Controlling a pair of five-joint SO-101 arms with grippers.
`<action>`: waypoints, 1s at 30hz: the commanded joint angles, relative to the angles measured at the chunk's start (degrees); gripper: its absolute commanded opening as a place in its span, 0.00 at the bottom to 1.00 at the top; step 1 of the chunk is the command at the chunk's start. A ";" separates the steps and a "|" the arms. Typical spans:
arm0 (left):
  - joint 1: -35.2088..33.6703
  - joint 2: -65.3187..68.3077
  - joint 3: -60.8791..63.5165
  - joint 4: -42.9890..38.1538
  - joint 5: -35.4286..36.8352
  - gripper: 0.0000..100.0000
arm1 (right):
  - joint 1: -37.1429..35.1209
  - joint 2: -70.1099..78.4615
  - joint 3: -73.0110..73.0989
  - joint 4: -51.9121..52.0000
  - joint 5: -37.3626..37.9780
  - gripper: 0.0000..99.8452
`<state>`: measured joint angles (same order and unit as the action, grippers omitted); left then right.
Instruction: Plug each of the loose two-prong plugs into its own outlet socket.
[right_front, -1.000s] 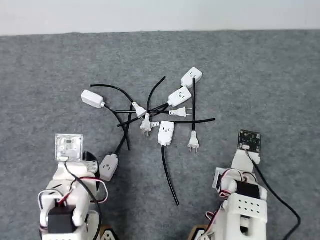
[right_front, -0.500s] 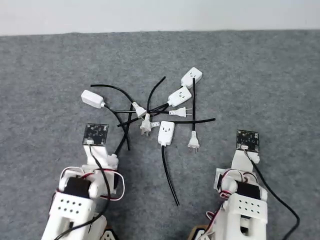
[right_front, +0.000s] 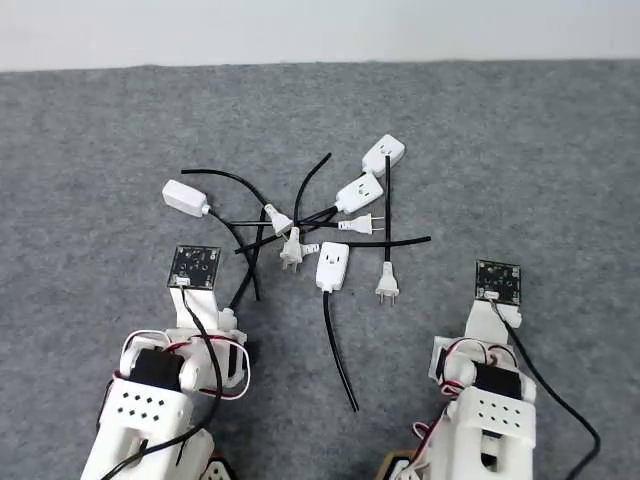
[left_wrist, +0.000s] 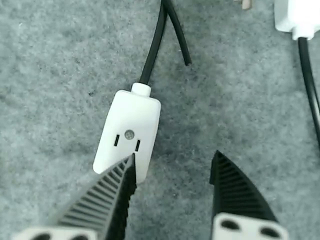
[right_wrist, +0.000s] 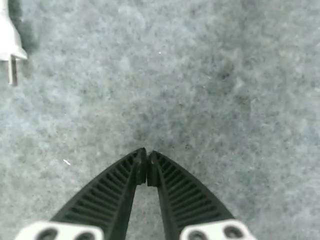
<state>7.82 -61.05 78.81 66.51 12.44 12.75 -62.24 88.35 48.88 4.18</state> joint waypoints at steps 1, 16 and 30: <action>-0.62 0.26 -3.38 -1.14 -3.08 0.23 | 0.66 -1.01 -0.62 -1.19 0.79 0.01; -2.29 0.35 -1.71 -7.56 -11.34 0.24 | 0.75 -1.01 -0.62 -1.19 0.79 0.01; -2.64 0.35 2.51 -10.02 -13.80 0.24 | 1.27 -1.01 -0.62 -1.19 0.79 0.01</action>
<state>5.54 -60.88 82.07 57.80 -1.10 12.92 -62.24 88.35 48.88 4.18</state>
